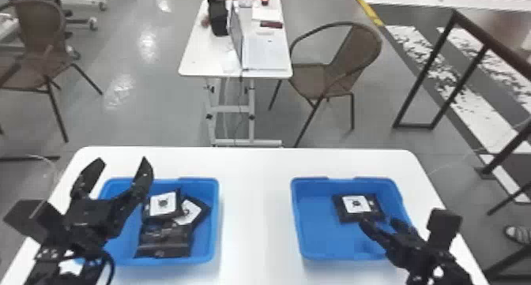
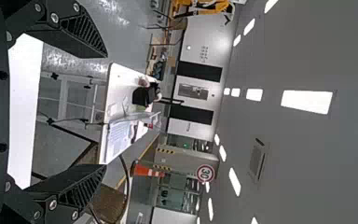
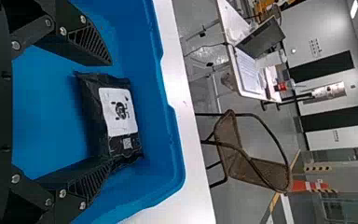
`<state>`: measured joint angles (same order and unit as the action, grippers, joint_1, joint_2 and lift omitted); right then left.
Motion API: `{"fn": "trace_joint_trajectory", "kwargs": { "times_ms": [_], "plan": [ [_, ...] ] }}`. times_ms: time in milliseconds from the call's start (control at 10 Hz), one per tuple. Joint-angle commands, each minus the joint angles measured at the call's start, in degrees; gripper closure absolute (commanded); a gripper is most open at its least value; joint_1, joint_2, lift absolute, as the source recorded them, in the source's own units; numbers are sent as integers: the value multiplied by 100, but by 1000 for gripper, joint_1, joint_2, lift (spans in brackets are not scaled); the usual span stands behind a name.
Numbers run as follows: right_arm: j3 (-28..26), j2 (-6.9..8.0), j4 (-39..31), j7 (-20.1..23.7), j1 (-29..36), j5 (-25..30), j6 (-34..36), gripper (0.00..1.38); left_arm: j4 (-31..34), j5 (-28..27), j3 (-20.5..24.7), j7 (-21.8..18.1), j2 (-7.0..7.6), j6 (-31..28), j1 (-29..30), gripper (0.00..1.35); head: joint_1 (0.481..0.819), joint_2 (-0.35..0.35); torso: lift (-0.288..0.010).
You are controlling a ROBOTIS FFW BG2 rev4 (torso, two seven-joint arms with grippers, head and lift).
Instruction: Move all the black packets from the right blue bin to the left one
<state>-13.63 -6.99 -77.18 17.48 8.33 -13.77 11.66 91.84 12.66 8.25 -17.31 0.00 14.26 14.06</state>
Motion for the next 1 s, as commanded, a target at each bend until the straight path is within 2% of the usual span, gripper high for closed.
{"fn": "trace_joint_trajectory", "kwargs": {
  "times_ms": [0, 300, 600, 800, 900],
  "plan": [
    [-17, -48, 361, 1, -139, -20, -76, 321, 1, 9, -7, 0, -15, 16, 0, 202, 695, -87, 0],
    [1, -75, 1029, 10, -516, -56, -375, 321, 18, 44, 2, 0, -15, 25, 26, 202, 695, -100, 0],
    [194, -215, 1609, 89, -1079, 261, -392, 317, 45, 79, -7, 0, -15, 42, 35, 202, 695, -101, 0],
    [203, -206, 2225, 89, -1483, 454, -498, 315, 71, 193, 19, 0, -15, 68, 114, 202, 695, -92, 0],
    [194, -215, 2277, 89, -1562, 595, -498, 315, 98, 273, 19, 0, -15, 68, 132, 202, 695, -91, 0]
  ]
}}
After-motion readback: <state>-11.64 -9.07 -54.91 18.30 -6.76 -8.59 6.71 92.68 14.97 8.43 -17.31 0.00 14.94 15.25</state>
